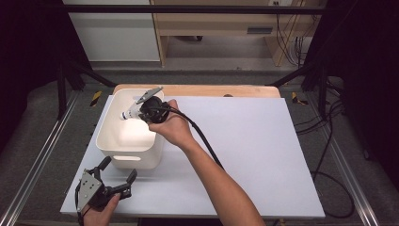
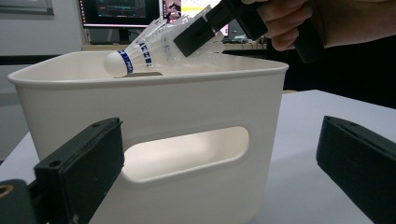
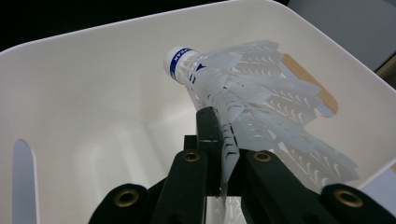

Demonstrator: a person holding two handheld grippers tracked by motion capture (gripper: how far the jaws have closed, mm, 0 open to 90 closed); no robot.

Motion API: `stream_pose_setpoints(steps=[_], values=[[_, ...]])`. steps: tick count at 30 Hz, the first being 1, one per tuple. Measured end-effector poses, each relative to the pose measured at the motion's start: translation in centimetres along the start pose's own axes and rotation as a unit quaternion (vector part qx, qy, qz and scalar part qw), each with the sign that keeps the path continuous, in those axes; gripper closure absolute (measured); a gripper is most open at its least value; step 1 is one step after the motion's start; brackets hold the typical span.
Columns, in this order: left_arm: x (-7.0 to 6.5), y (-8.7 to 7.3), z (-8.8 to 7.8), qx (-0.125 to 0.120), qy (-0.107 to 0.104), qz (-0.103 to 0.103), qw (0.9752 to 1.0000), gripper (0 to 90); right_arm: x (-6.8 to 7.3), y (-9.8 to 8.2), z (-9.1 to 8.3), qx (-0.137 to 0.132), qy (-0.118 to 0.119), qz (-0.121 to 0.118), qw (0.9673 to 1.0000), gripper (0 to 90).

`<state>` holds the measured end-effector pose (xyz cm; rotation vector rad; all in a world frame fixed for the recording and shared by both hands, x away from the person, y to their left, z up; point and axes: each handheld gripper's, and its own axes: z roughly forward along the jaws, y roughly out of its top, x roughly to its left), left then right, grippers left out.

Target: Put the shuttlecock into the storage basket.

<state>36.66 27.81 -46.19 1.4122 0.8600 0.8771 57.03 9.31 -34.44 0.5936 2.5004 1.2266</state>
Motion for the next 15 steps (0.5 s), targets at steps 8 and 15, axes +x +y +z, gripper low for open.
stream_pose_setpoints(steps=[8,15], values=[[-0.01,0.02,-0.03,0.001,0.000,0.003,1.0000,1.0,0.01,-0.17,0.25,0.008,0.002,0.000,1.0000,89.3],[-0.16,0.04,0.04,0.001,-0.002,0.005,1.0000,1.1,0.01,-0.38,0.48,0.012,0.002,-0.003,0.9999,89.3]])
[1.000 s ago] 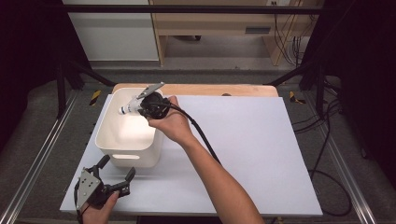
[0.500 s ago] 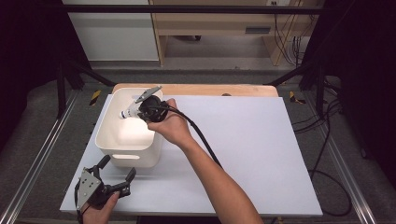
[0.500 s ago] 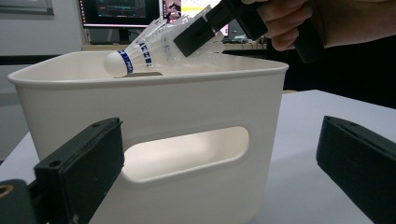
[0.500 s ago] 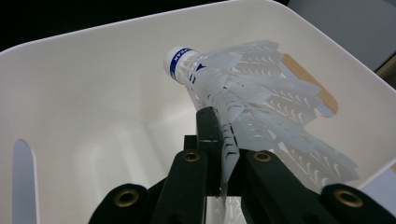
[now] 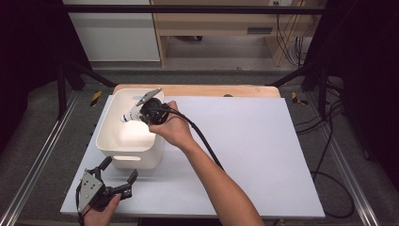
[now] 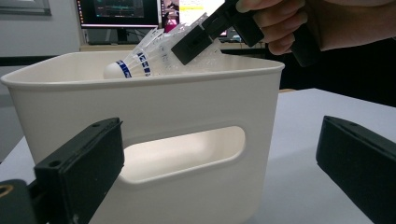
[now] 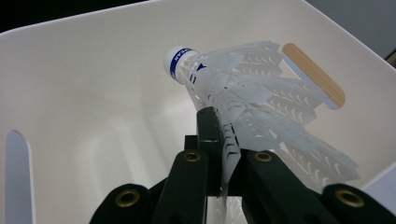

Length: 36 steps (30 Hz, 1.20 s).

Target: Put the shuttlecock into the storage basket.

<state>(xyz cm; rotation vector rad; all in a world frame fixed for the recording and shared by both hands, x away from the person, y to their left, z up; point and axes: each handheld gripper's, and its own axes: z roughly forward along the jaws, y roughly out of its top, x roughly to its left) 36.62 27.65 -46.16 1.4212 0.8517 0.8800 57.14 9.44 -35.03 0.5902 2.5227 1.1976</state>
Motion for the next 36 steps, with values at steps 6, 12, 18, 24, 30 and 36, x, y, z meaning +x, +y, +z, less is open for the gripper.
stream_pose_setpoints(steps=[6,12,18,24,30,36], values=[[0.00,0.01,-0.01,0.000,0.000,0.000,1.0000,1.1,-0.01,-0.16,0.07,0.002,0.006,0.000,1.0000,89.3],[-0.04,0.01,0.01,0.000,-0.001,0.001,1.0000,1.2,0.07,-0.41,0.22,0.008,0.009,-0.002,0.9999,89.2],[-0.04,0.01,0.01,0.000,-0.001,0.001,1.0000,1.2,0.17,-0.51,0.36,0.013,0.011,-0.004,0.9998,89.2],[-0.03,0.01,0.01,0.000,0.000,0.000,1.0000,1.2,0.25,-0.53,0.47,0.017,0.013,-0.006,0.9997,89.1],[-0.03,0.02,0.00,0.000,0.000,0.000,1.0000,1.3,0.36,-0.59,0.64,0.024,0.015,-0.006,0.9996,89.0],[-0.01,0.03,0.00,0.000,0.000,0.000,1.0000,1.3,0.51,-0.86,0.89,0.041,0.025,-0.003,0.9988,81.3]])
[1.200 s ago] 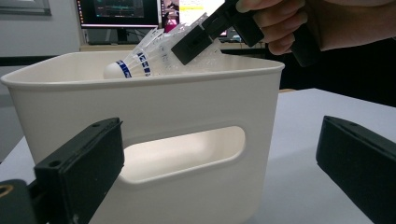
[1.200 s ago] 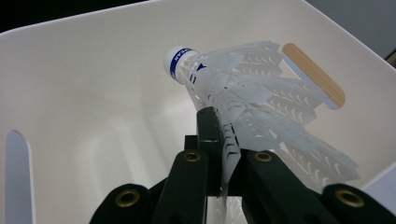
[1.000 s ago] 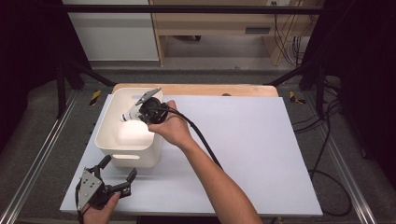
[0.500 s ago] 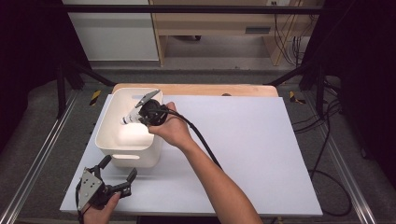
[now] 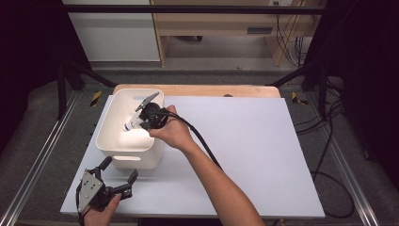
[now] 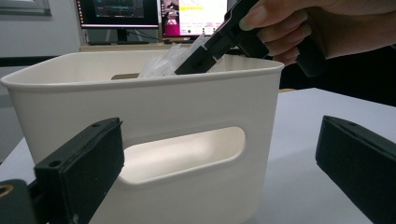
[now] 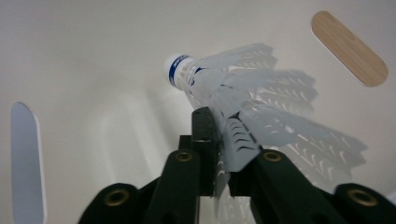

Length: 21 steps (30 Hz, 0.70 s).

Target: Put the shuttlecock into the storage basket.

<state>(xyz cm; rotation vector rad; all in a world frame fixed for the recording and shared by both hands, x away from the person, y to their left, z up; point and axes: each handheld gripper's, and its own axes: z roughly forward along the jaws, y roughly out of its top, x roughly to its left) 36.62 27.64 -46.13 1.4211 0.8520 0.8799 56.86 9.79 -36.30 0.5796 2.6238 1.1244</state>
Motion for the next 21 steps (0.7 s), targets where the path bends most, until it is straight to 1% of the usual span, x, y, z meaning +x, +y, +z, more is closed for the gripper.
stream_pose_setpoints(steps=[1,2,4,5,9,11,15,21], values=[[0.0,0.0,0.0,0.000,0.000,0.000,1.0000,1.3,0.0,-0.1,-0.1,0.000,0.001,0.009,1.0000,75.1],[0.0,0.0,0.0,0.000,0.000,0.000,1.0000,1.3,-0.1,-0.2,-0.3,0.003,0.005,0.014,0.9999,71.4],[0.0,0.0,0.0,0.000,0.000,0.001,1.0000,1.3,0.1,-0.4,-0.7,0.012,0.008,0.017,0.9998,63.1],[0.0,0.0,0.0,0.000,0.000,0.001,1.0000,1.3,0.2,-0.5,-0.9,0.014,0.007,0.017,0.9997,61.3],[0.0,0.0,0.0,0.000,0.001,0.000,1.0000,1.3,0.7,-0.8,-2.6,-0.008,0.007,0.024,0.9997,56.2],[0.0,0.0,0.0,-0.001,0.001,-0.001,1.0000,1.3,1.0,-0.9,-3.5,-0.024,0.008,0.029,0.9993,55.1],[-0.1,0.0,0.1,0.001,-0.001,0.001,1.0000,1.3,1.6,-1.1,-5.0,-0.048,0.008,0.029,0.9984,52.4],[-0.2,0.0,0.1,0.003,-0.002,0.005,1.0000,1.3,2.1,-1.1,-6.3,-0.069,0.008,0.033,0.9971,49.3]])
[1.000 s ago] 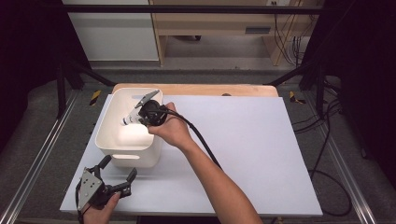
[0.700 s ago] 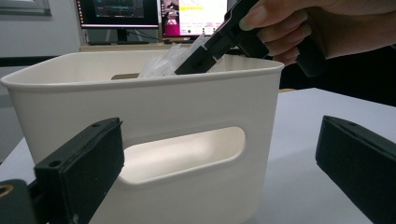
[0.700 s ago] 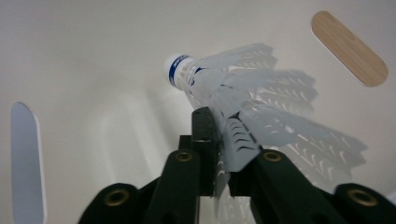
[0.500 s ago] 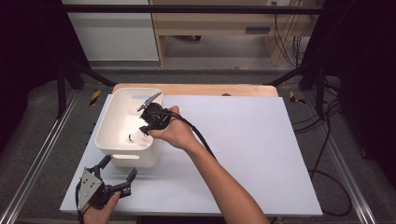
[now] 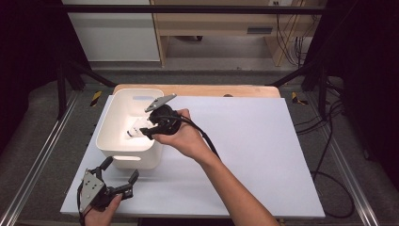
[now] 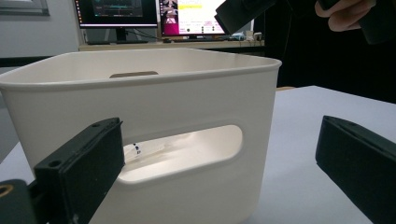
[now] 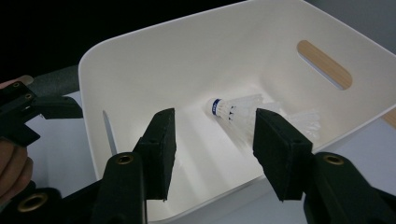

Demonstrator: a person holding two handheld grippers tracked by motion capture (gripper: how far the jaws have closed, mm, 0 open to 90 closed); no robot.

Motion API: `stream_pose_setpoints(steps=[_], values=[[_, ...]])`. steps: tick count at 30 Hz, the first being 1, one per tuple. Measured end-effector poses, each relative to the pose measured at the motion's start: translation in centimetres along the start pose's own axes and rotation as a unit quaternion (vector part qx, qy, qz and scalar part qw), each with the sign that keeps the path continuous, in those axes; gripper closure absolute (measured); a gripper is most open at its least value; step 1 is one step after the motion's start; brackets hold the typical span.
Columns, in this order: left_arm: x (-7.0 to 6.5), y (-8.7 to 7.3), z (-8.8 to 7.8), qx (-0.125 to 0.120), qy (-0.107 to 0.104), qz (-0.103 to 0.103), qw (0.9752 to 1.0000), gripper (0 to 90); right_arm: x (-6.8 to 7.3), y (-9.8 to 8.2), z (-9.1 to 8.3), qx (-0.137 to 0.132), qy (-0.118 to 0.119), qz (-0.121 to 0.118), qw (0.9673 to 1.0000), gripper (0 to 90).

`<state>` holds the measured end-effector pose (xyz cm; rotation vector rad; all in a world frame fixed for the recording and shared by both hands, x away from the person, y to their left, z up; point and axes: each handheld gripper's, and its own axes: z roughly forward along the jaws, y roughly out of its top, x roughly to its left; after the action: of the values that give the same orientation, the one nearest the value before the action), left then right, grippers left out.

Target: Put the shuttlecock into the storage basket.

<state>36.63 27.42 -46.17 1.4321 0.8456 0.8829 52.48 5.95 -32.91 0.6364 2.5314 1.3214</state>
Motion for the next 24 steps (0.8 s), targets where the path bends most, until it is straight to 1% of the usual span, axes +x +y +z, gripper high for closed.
stream_pose_setpoints(steps=[4,8,13,22,24], values=[[0.05,-0.01,-0.01,0.000,0.001,-0.001,1.0000,1.3,0.19,0.08,-0.25,-0.005,-0.001,0.000,1.0000,47.2],[0.09,0.01,-0.06,-0.001,0.001,-0.002,1.0000,1.3,0.34,0.08,-0.12,-0.008,0.000,0.003,1.0000,46.2],[0.02,0.00,-0.02,-0.001,-0.001,-0.001,1.0000,1.3,0.53,0.11,0.01,-0.009,0.001,0.000,1.0000,45.4],[-0.01,-0.02,0.01,-0.001,-0.001,-0.002,1.0000,1.3,0.54,0.13,-0.19,-0.012,-0.010,0.000,0.9999,38.1],[-0.02,-0.02,0.01,-0.001,-0.002,-0.002,1.0000,1.3,0.46,0.15,-0.22,-0.015,-0.015,0.002,0.9998,33.2]])
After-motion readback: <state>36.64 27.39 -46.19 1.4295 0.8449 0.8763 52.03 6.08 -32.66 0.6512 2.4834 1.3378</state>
